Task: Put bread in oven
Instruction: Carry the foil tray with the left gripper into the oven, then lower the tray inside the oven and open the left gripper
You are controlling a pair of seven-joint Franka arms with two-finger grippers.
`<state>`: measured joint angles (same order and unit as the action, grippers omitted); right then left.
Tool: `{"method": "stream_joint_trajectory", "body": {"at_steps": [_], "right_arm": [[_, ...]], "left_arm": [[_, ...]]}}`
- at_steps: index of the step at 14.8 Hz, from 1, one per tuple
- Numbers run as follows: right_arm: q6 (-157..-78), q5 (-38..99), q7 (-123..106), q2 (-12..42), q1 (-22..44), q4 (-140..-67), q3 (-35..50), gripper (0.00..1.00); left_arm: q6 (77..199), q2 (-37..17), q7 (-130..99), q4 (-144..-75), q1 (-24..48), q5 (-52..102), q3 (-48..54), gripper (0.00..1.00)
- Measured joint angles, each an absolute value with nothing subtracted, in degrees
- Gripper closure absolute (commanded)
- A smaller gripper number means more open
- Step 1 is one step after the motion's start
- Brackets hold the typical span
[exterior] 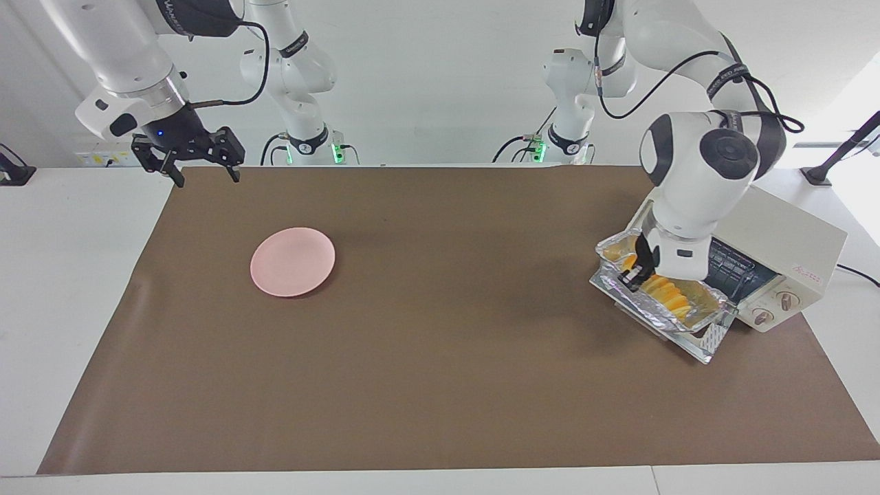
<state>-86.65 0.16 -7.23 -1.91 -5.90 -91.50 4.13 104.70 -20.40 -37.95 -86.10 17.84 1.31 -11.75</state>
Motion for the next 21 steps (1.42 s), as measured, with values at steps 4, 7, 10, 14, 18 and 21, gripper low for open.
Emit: {"method": "stream_joint_trajectory", "body": {"at_steps": [4,7,10,14,18,21], "right_arm": [[-86.65,0.16,-7.23,-1.91,-5.90,-91.50,4.13,0.00],[-86.65,0.16,-7.23,-1.91,-5.90,-91.50,4.13,0.00],[-86.65,0.16,-7.23,-1.91,-5.90,-91.50,4.13,0.00],[-86.65,0.16,-7.23,-1.91,-5.90,-91.50,4.13,0.00],[-86.65,0.16,-7.23,-1.91,-5.90,-91.50,4.13,0.00],[-86.65,0.16,-7.23,-1.91,-5.90,-91.50,4.13,0.00]], "left_arm": [[105.34,-18.91,-36.46,-91.75,12.46,0.97,-11.89,1.00],[104.58,-16.80,-36.27,-95.17,10.79,-0.95,-11.94,1.00],[103.79,-15.06,-36.34,-98.26,9.80,-1.53,-11.98,1.00],[103.90,-14.27,-36.32,-99.45,7.05,-1.57,-11.84,1.00],[104.12,-14.00,-36.32,-99.46,6.96,-1.87,-11.81,0.00],[105.78,-13.99,-36.36,-99.45,6.97,-1.87,-11.57,0.00]]}}
